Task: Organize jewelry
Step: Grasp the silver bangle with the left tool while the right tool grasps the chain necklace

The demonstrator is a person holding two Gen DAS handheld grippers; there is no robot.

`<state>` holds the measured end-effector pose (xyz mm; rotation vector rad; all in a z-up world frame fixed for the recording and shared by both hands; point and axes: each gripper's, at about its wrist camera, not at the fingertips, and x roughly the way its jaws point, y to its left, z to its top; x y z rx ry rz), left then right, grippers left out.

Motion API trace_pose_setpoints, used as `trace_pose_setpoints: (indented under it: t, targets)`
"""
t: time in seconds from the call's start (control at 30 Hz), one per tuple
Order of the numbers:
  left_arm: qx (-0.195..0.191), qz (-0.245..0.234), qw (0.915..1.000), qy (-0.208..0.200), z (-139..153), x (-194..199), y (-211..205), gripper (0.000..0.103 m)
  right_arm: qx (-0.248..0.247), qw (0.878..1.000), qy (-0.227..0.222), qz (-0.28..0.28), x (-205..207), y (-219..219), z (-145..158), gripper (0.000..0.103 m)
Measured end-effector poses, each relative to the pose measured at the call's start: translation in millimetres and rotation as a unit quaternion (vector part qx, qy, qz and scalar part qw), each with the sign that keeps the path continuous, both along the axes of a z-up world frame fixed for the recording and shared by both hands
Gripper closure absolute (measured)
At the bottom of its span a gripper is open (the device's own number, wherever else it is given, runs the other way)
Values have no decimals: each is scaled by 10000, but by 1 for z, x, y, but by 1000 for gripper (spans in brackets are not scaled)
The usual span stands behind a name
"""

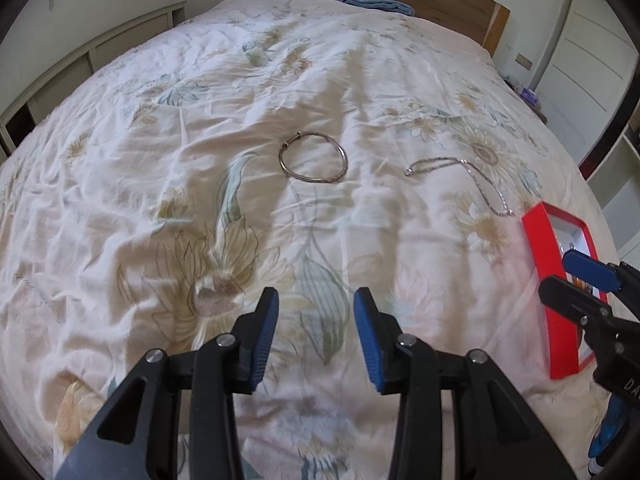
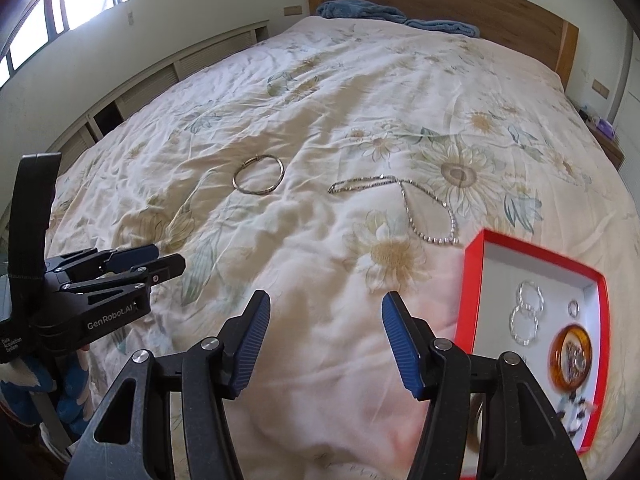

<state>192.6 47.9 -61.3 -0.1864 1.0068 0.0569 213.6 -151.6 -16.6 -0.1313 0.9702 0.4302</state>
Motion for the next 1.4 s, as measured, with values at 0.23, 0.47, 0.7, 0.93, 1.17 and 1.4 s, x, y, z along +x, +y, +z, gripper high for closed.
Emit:
trace_pose_setpoints:
  t: [0.23,0.47,0.7,0.93,1.17,1.4]
  targets:
    - [-361,133,9993,4,-10,53,25,66,-121,9997,74,183,48,0,-5,43]
    - [-682,408,9967,183,-33,122,53,66,-435,9980,190,415,114,-2,-17,42]
    - [-421,94,9977,529,-60,155,43,66,-612,9917,567,978,163,5,-43,42]
    - [-215,-63,9988,442,-65,165,36,71,-1044,9860,651,1122,194,13,-72,42]
    - [-284,-199,9992,205,-63,167,36,98,-1244,9838,820,1002,197,13,-86,72]
    - [-514,-131,9986,-75,-44,148,42,100,-1035,9901,563,757,182,6,-59,100]
